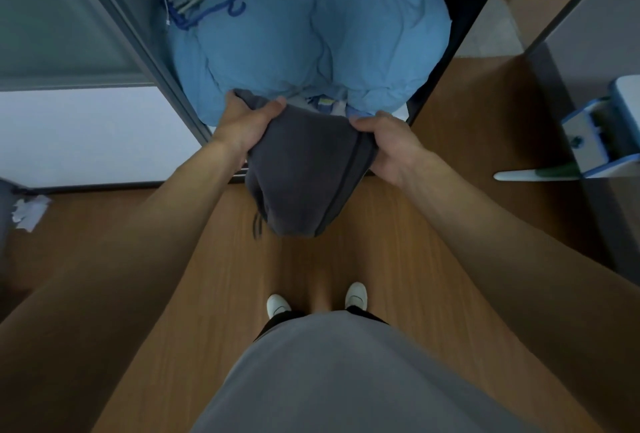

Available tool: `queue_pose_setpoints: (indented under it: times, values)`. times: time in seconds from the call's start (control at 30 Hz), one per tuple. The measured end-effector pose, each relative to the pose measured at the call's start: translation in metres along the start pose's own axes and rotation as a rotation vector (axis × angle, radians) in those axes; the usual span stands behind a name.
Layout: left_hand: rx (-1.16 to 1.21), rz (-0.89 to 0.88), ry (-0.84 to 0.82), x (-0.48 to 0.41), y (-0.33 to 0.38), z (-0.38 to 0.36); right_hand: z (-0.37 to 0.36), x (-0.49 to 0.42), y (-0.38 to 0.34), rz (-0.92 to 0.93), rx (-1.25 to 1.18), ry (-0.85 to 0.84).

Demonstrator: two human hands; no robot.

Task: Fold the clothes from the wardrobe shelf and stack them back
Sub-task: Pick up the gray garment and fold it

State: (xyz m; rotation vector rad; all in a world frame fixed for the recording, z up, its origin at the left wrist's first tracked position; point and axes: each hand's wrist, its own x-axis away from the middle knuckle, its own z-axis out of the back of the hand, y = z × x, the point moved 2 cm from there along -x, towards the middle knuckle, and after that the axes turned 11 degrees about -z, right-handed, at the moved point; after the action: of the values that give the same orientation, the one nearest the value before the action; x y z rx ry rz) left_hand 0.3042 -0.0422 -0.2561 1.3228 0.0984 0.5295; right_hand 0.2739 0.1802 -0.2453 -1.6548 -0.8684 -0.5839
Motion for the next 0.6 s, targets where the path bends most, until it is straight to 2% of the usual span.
queue_pose_setpoints:
  times: [0.1, 0.23, 0.3, 0.37, 0.47, 0.53, 0.6]
  values:
    - [0.083, -0.001, -0.101, -0.003, 0.002, 0.01, -0.001, -0.004, -0.002, 0.03, 0.04, -0.075]
    - [0.194, 0.012, -0.367, 0.004, 0.005, 0.017, -0.002, -0.007, -0.011, 0.061, 0.184, -0.084]
    - [0.225, 0.01, -0.376, 0.006, 0.004, 0.017, -0.004, -0.007, -0.015, 0.077, 0.247, -0.118]
    - [0.267, 0.02, -0.314, 0.007, 0.004, 0.016, -0.008, -0.009, -0.014, 0.079, 0.32, -0.159]
    - [0.284, 0.037, -0.27, 0.006, 0.0, 0.01, -0.015, -0.008, -0.005, 0.153, 0.674, -0.1]
    - [0.264, 0.041, -0.298, 0.007, 0.0, 0.006, -0.019, -0.009, 0.001, 0.252, 0.985, -0.016]
    - [0.185, 0.029, -0.33, 0.004, 0.001, 0.005, -0.018, -0.012, 0.004, 0.31, 1.196, 0.084]
